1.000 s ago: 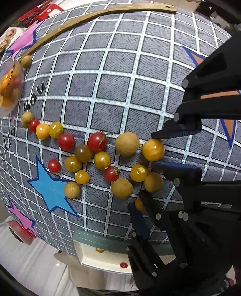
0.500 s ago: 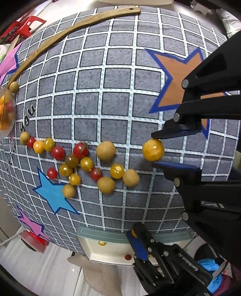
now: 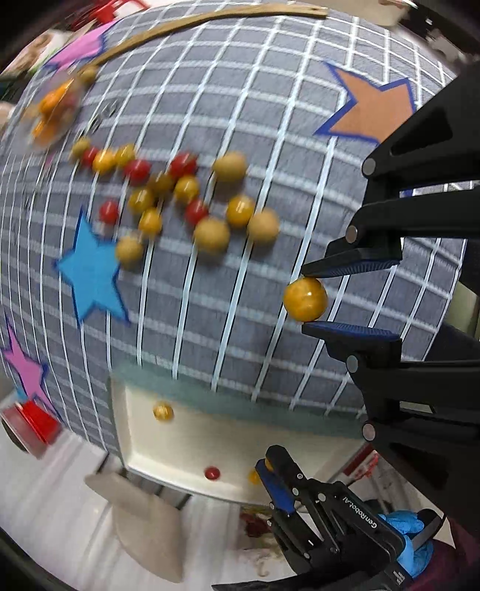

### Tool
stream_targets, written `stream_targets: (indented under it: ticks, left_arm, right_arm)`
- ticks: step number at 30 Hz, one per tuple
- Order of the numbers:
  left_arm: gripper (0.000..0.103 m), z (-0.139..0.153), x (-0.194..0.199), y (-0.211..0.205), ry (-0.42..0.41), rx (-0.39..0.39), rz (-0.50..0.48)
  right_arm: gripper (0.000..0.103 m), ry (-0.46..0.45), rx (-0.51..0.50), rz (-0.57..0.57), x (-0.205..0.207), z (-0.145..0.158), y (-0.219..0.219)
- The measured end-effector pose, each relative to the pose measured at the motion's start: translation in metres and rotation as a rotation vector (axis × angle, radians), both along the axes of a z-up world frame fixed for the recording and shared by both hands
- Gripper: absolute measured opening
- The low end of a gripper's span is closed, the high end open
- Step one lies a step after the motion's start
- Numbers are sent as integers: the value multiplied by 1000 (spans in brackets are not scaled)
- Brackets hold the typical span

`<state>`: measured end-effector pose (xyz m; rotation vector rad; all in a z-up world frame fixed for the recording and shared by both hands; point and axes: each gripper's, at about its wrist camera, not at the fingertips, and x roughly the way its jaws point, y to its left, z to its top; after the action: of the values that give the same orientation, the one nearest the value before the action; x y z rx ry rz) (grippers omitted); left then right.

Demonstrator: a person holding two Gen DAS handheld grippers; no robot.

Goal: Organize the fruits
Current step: 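Place both yellow tomatoes in the white tray and open both grippers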

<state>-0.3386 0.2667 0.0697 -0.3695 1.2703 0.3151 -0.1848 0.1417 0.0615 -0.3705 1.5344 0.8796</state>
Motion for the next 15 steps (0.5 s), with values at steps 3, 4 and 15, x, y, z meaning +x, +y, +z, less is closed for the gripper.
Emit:
stream_targets:
  ticks: [3,4,15]
  left_arm:
    - [22,-2,-17,16,7,11,57]
    - [22,-3,-23,21,10,14,77]
    - [22,-25,-71,67,67,41,248]
  right_arm:
    - [26,-3,9,55,-11,4,22]
    - [26,-3,12,78,-16,5,31]
    - [26,15,17,248,-59,1,111]
